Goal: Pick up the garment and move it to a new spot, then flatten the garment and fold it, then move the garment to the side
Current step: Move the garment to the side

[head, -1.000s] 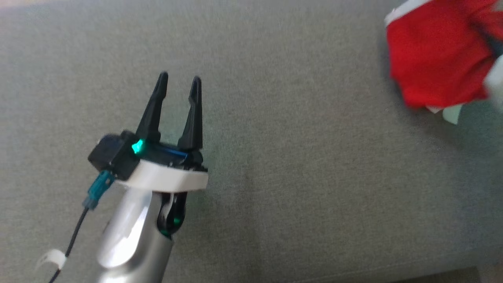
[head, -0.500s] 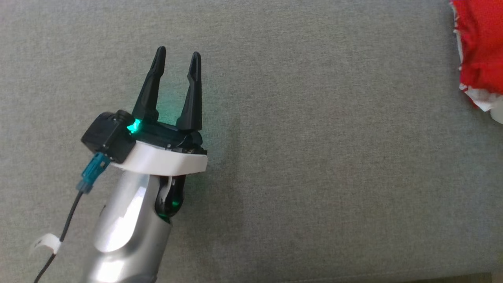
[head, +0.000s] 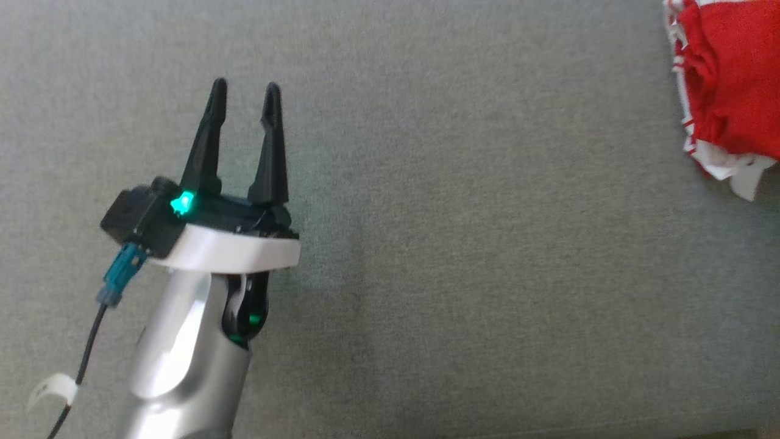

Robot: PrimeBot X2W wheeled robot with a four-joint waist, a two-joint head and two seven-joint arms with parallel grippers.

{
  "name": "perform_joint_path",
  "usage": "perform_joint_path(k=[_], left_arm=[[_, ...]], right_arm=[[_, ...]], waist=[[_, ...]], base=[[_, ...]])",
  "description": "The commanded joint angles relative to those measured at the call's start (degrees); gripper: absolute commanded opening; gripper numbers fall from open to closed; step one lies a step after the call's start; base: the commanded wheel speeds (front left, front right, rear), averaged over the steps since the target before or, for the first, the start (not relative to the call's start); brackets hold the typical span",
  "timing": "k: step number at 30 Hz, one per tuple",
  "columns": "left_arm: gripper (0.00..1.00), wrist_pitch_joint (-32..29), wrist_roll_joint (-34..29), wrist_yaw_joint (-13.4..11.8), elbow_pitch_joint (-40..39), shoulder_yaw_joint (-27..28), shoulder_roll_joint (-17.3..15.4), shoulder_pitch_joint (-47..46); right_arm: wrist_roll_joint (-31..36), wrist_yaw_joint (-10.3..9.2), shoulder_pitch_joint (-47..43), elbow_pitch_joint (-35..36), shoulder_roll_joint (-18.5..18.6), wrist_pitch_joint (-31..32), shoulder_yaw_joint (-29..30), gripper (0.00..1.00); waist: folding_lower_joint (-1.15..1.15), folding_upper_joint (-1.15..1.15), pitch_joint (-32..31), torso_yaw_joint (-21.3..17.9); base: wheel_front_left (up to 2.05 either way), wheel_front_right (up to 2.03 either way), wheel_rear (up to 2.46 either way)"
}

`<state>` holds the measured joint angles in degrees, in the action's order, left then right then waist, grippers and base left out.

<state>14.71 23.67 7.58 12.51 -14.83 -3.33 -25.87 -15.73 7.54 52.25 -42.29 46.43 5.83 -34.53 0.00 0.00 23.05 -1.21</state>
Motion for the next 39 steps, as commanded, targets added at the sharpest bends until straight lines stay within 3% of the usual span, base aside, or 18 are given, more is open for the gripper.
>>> perform_joint_path(k=[1,7,12,19,25,31,39], left_arm=[[1.0,0.3,-0.3,-0.1,-1.8,2.1,-1.3,0.8],[1.0,0.3,-0.6,-0.1,-2.3,4.6,-1.2,3.9],[1.0,0.3,-1.1,-0.1,-3.2,6.2,-1.1,7.1],[1.0,0.3,-1.1,-0.1,-3.8,7.6,-0.6,12.0],[1.0,0.3,0.7,-0.1,-2.6,5.6,-0.3,16.2],[1.0,0.3,-0.1,-0.1,-1.3,7.9,0.1,19.6],[1.0,0.3,-1.9,-0.1,-0.9,10.2,0.4,20.1]], right_arm=[[0.7,-0.05,-0.3,0.7,0.8,-1.3,1.2,1.0],[2.0,-0.05,-2.0,3.0,-7.4,-7.8,8.1,1.0],[2.5,-0.05,-6.2,8.3,-16.5,-11.9,13.7,1.0],[3.8,-0.05,-19.2,16.6,-29.2,-16.4,22.4,1.0],[7.1,-0.05,-31.3,20.5,-39.0,-18.8,29.0,1.0],[8.3,-0.05,-39.1,22.4,-42.8,-20.4,33.3,1.0],[8.5,-0.05,-42.5,24.3,-43.5,-20.7,33.1,1.0]], waist=[[0.0,0.0,-2.4,-0.5],[0.0,0.0,-8.2,-1.1],[0.0,0.0,-12.4,-1.0],[0.0,0.0,-16.5,0.1],[0.0,0.0,-19.5,1.2],[0.0,0.0,-20.8,1.8],[0.0,0.0,-21.0,2.2]], base=[[0.0,0.0,0.0],[0.0,0.0,0.0],[0.0,0.0,0.0],[0.0,0.0,0.0],[0.0,0.0,0.0],[0.0,0.0,0.0],[0.0,0.0,0.0]])
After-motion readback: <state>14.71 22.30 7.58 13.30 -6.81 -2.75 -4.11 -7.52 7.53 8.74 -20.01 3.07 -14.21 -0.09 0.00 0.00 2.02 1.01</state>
